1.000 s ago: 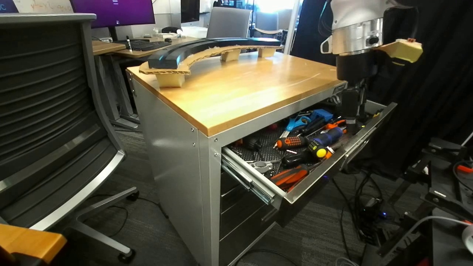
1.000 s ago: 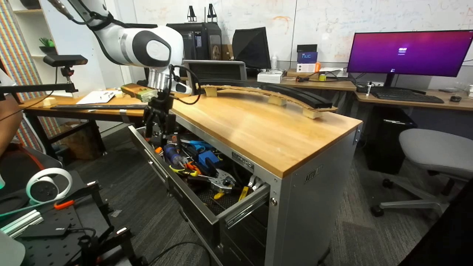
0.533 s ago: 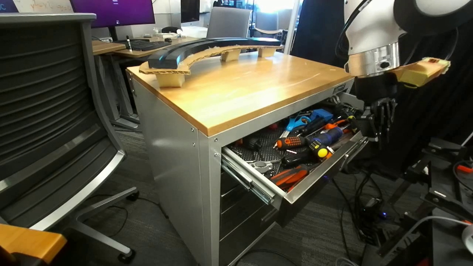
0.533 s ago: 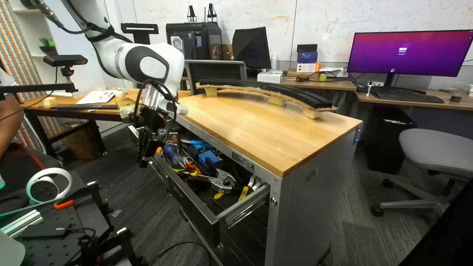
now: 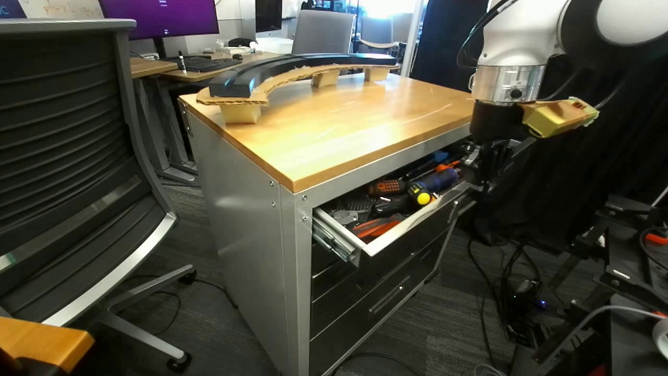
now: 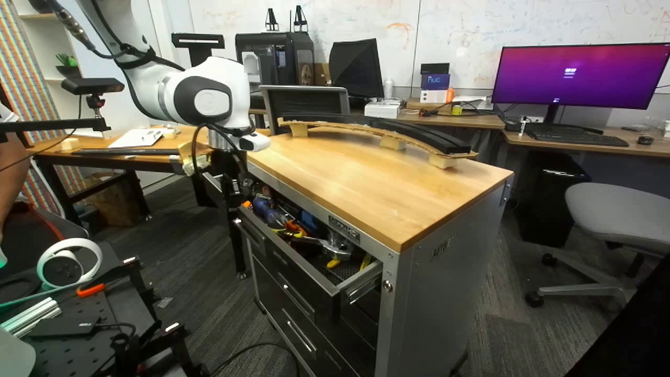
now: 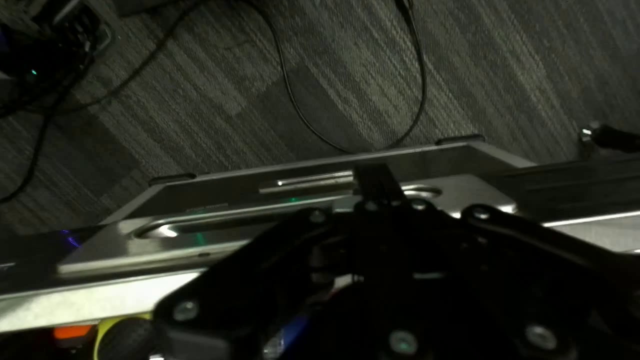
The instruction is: Put the screwdriver in the drawer and close it
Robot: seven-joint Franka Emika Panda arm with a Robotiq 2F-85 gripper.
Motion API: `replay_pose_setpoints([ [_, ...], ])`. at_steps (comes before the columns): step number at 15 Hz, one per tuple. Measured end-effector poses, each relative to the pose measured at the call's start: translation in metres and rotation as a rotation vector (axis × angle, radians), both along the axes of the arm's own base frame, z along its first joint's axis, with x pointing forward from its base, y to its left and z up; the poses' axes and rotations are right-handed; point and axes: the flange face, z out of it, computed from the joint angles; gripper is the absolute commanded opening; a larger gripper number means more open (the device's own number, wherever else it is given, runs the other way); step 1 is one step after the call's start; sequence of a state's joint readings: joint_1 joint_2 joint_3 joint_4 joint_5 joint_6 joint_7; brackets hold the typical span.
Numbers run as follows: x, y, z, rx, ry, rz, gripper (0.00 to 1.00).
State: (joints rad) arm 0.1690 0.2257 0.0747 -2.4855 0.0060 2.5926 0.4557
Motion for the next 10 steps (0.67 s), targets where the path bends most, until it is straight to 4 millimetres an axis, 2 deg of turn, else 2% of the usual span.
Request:
replay_pose_setpoints([
  [7,0.046,0.006,0.002,-0.036,-0.281,0.008,0.06],
  [8,0.05,0.007,0.002,-0.051,-0.321,0.016,0.32],
  [9,0.052,0.008,0.003,-0.066,-0.358,0.026,0.32],
  [10,0.053,0.009,0.005,-0.077,-0.38,0.031,0.38],
])
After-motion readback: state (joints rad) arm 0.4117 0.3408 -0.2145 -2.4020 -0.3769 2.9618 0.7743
